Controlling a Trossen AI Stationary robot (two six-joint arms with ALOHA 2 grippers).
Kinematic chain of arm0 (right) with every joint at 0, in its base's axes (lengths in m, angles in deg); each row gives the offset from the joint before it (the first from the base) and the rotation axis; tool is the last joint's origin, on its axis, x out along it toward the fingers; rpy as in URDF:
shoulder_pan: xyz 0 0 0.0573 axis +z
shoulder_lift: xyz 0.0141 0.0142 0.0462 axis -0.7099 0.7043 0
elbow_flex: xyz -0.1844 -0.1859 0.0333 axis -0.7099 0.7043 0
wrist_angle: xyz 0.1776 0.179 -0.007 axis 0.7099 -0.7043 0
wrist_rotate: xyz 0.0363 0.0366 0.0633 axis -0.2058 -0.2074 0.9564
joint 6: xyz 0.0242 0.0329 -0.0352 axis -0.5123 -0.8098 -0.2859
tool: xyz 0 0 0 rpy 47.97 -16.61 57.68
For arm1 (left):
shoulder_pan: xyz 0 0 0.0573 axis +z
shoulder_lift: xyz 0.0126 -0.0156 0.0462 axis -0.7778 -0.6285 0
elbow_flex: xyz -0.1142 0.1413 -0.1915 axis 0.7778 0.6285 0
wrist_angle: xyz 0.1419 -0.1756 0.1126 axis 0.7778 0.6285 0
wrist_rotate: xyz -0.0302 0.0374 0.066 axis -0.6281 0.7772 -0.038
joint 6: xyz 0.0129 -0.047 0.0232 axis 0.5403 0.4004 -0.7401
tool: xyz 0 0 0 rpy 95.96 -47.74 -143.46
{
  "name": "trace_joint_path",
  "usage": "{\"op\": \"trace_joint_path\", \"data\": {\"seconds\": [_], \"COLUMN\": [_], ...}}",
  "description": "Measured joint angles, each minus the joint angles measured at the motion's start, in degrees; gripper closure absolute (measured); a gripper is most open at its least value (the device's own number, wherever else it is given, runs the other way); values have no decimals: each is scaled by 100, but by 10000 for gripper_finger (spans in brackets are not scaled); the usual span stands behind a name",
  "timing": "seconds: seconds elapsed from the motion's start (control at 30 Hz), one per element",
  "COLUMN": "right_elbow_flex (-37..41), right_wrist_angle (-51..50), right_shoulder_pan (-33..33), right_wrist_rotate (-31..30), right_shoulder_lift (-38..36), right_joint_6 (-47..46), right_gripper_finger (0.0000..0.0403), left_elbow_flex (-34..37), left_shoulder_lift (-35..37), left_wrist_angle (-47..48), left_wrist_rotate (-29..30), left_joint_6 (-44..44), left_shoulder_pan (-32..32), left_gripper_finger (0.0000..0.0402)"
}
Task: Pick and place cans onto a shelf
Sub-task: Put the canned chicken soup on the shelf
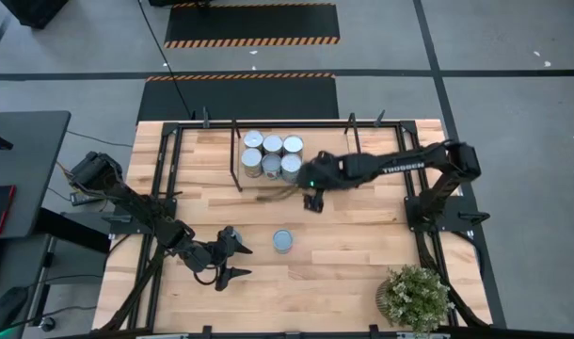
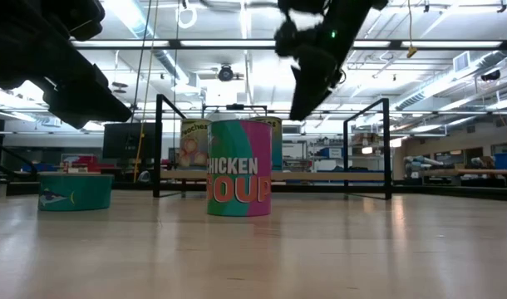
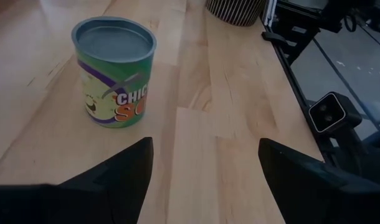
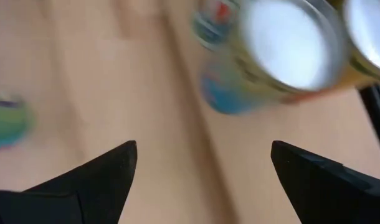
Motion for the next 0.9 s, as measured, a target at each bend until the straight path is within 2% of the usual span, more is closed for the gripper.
{"op": "trace_joint_path", "data": {"seconds": [0.37, 0.6, 0.7, 0.9], "right_elbow_flex": [2, -7, -17, -285], "right_wrist_angle": [1125, 1915, 2225, 2206], "right_shoulder_pan": [1312, 1942, 2125, 2240], "right_wrist_rotate": [-18, -105, -309, -630], "right_shoulder_lift": [0, 332, 501, 891], "right_joint_6": [-579, -889, -977, -1131], "right_gripper_finger": [25, 25, 25, 25], "left_elbow_flex": [-1, -1, -9, -16], "left_shoulder_lift": [-54, -526, -668, -864], "left_wrist_angle": [-19, -27, -116, -336], "left_wrist_rotate": [291, 363, 362, 274], "left_joint_6": [-52, -149, -146, -151], "left_shoulder_pan": [23, 340, 576, 955], "left_gripper_finger": [106, 106, 106, 106]}}
